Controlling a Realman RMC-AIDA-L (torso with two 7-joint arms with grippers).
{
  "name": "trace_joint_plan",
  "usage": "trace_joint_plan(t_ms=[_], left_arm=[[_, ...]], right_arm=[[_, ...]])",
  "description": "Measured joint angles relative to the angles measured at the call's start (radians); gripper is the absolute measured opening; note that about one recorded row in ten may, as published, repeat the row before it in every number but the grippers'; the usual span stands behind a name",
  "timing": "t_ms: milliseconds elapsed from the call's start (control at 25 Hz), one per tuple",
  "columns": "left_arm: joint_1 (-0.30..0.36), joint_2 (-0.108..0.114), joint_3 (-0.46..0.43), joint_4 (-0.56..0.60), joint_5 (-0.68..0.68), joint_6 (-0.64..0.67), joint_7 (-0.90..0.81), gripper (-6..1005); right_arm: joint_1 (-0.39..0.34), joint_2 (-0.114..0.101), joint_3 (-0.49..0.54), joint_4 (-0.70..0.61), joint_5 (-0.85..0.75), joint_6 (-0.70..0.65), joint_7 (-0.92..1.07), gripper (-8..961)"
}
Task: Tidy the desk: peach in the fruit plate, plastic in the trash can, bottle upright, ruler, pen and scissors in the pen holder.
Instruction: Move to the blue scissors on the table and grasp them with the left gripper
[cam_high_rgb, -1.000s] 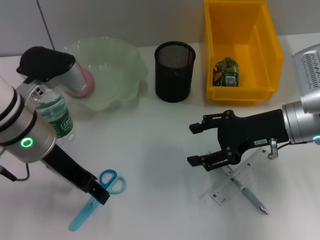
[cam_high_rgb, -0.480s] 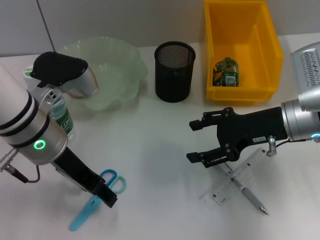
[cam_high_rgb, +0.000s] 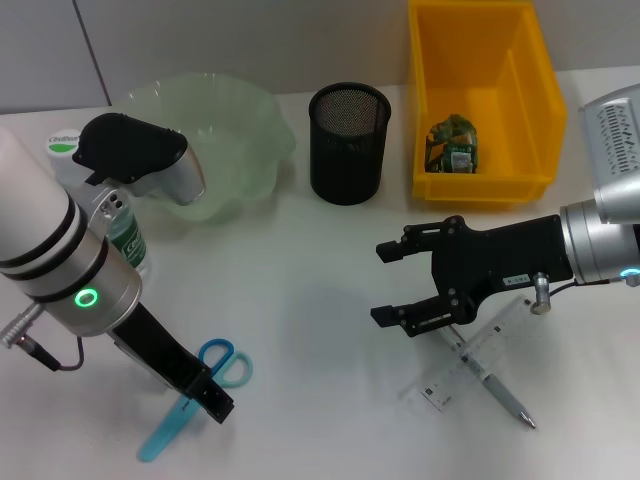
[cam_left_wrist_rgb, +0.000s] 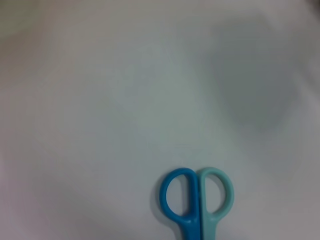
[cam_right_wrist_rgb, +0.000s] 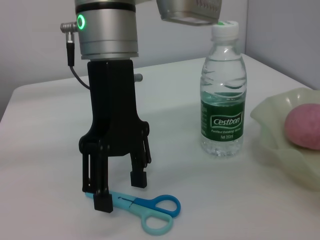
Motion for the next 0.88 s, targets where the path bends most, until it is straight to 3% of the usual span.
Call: trace_joint_plan(t_ms=[480, 800, 880], left_arm=[[-0.006, 0.0, 0.022, 0.0, 0.012, -0.01, 0.009, 796], [-0.036, 0.0, 0.047, -0.017, 0.036, -0.002, -0.005, 549], [-0.051, 0.0, 0.052, -0.03, 0.045, 0.008, -0.014, 549]], right_arm=[[-0.001, 0.002, 0.0, 0.0, 0.0, -0.001, 0.001, 814], [-0.002, 0.0, 0.0, -0.004, 0.0, -0.002, 0.001, 814], [-0.001, 0.0, 0.0, -0.005, 0.0, -0.002, 0.001, 814]])
